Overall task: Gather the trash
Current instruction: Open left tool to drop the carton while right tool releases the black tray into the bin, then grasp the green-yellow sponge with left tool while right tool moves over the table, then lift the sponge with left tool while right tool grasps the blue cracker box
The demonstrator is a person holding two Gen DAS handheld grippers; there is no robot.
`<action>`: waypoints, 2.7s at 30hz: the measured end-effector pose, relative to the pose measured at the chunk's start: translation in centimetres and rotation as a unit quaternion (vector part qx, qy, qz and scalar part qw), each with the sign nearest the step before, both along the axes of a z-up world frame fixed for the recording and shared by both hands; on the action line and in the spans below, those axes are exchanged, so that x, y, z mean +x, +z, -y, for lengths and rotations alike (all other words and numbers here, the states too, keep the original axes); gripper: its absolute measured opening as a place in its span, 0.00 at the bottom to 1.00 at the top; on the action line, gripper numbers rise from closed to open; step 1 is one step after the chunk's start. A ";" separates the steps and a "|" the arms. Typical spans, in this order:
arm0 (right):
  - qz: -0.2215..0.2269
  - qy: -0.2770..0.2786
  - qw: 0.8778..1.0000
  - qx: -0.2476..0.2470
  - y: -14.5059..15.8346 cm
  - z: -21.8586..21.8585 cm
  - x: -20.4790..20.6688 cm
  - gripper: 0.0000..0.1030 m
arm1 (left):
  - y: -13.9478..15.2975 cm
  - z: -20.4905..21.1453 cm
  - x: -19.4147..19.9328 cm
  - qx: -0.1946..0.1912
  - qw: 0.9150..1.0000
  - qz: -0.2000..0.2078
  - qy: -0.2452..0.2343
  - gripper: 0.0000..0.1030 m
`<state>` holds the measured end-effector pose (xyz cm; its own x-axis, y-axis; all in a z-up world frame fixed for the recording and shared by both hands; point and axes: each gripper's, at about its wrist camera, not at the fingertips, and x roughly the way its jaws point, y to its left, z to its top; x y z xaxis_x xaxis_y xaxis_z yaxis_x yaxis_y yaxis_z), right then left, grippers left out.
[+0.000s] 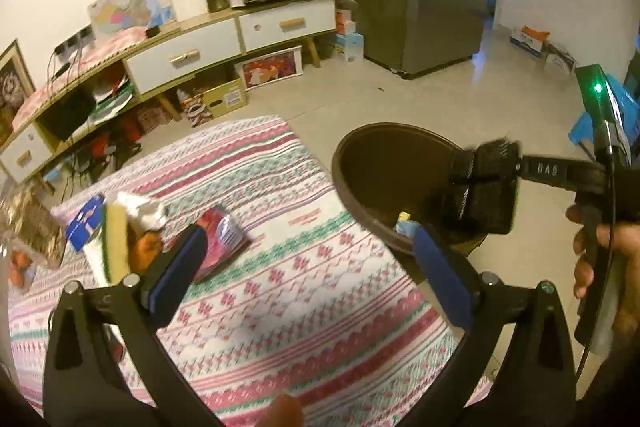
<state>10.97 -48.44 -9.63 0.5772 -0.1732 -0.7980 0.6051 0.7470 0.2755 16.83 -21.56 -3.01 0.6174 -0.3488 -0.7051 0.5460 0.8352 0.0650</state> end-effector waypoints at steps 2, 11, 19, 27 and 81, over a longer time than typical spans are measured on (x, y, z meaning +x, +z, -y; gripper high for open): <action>0.016 -0.005 1.000 -0.003 0.9 -0.4 -0.3 0.72 | 0.0 -1.3 -0.1 -0.007 1.000 -0.007 0.008 0.99; 0.023 0.021 0.999 -0.022 3.9 -3.0 -0.4 0.75 | 0.5 -7.0 0.3 -0.032 0.998 -0.031 0.046 0.99; 0.009 0.046 0.999 -0.018 5.1 -6.6 0.0 0.79 | 0.8 -12.0 2.1 -0.041 0.992 -0.073 0.089 0.99; 0.007 0.098 0.995 -0.030 5.9 -10.6 1.7 0.80 | 0.6 -17.0 6.5 -0.037 0.981 -0.129 0.139 0.99; -0.017 0.224 0.973 -0.048 4.5 -21.6 6.9 0.81 | 3.5 -24.7 13.5 -0.057 0.971 -0.141 0.182 0.63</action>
<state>17.90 -26.80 -5.14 0.5852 0.0158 -0.8108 0.2202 0.9591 0.1776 30.32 3.14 0.53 0.5026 -0.2294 -0.8335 0.1953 0.9694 -0.1490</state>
